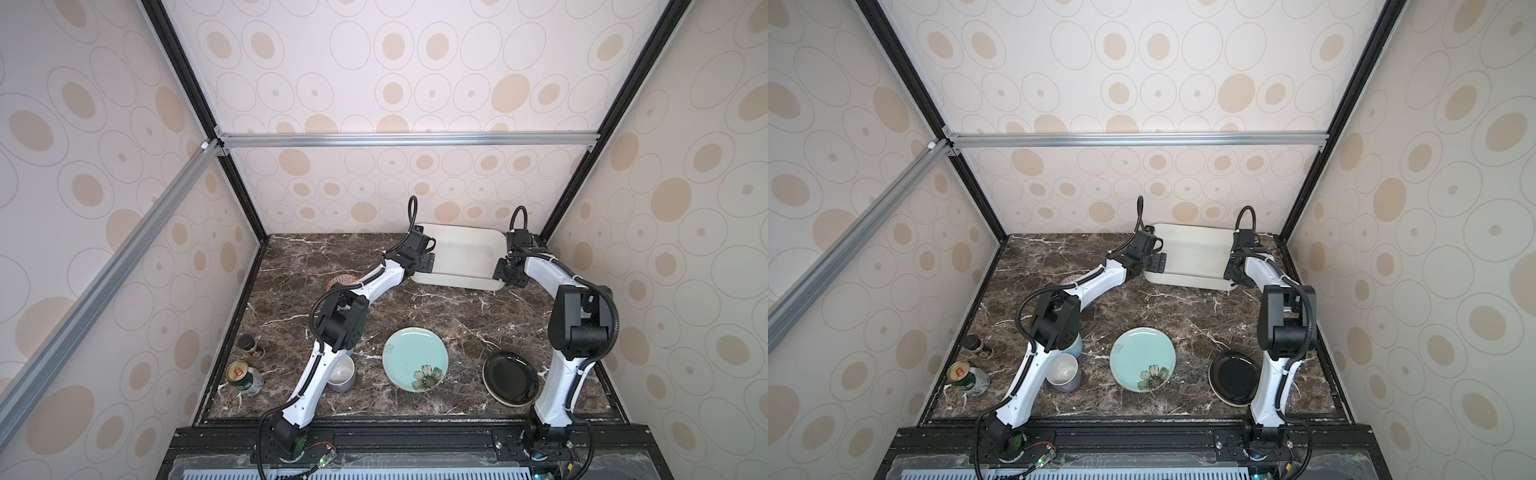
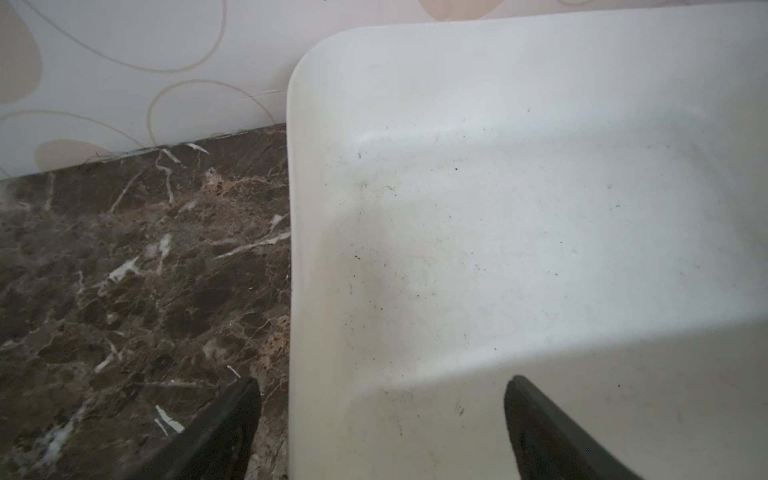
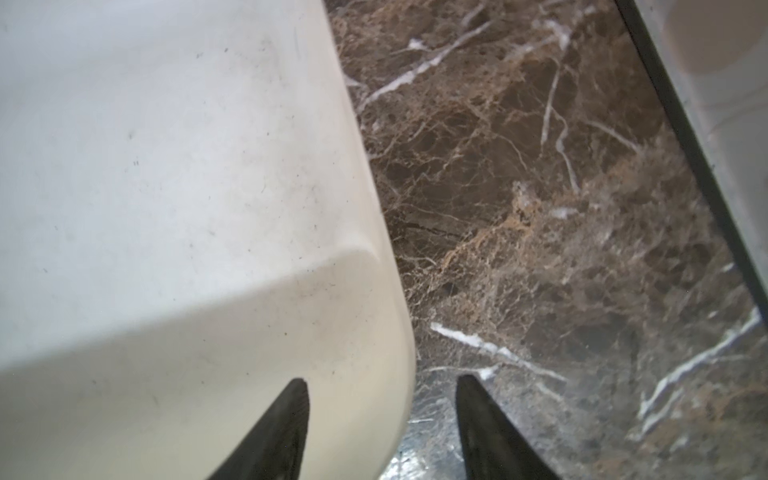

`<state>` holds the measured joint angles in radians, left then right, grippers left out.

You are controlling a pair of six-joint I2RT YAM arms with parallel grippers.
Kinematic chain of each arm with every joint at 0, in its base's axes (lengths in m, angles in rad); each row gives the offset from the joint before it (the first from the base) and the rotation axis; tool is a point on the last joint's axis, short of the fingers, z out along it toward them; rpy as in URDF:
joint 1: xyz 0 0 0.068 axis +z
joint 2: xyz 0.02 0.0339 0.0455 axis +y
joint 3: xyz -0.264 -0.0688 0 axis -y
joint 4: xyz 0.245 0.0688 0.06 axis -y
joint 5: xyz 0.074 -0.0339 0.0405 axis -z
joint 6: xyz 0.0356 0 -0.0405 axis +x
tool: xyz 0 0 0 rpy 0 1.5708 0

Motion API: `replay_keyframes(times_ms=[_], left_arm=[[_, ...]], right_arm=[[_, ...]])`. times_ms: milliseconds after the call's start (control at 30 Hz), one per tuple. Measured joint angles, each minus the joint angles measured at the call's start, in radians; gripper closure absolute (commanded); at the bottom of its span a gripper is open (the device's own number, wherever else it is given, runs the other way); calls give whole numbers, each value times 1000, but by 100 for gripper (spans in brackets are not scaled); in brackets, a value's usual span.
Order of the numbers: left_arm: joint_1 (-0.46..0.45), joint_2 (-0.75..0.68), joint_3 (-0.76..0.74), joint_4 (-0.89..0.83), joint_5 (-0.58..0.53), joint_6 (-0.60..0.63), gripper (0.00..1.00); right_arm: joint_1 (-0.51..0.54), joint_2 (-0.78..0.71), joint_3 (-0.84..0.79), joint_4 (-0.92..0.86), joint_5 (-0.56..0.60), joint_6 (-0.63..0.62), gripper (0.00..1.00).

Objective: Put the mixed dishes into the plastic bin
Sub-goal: 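Reach both grippers to the near corners of the white bin and grasp, then pull the white bin toward the robot with both grippers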

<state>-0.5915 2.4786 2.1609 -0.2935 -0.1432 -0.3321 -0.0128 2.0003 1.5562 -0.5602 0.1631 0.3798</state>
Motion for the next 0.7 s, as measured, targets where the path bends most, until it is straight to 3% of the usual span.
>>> replay_keyframes(times_ms=[167, 400, 533, 700], left_arm=[[11, 2, 2, -2, 24, -16, 29], [18, 2, -8, -6, 34, -29, 56], [21, -4, -59, 20, 40, -42, 65], [26, -78, -189, 55, 39, -49, 69]], right_arm=[[0, 12, 13, -15, -47, 3, 59], [-3, 12, 13, -28, -77, 16, 68], [-2, 11, 11, -27, -92, 17, 68], [21, -11, -23, -28, -97, 16, 69]])
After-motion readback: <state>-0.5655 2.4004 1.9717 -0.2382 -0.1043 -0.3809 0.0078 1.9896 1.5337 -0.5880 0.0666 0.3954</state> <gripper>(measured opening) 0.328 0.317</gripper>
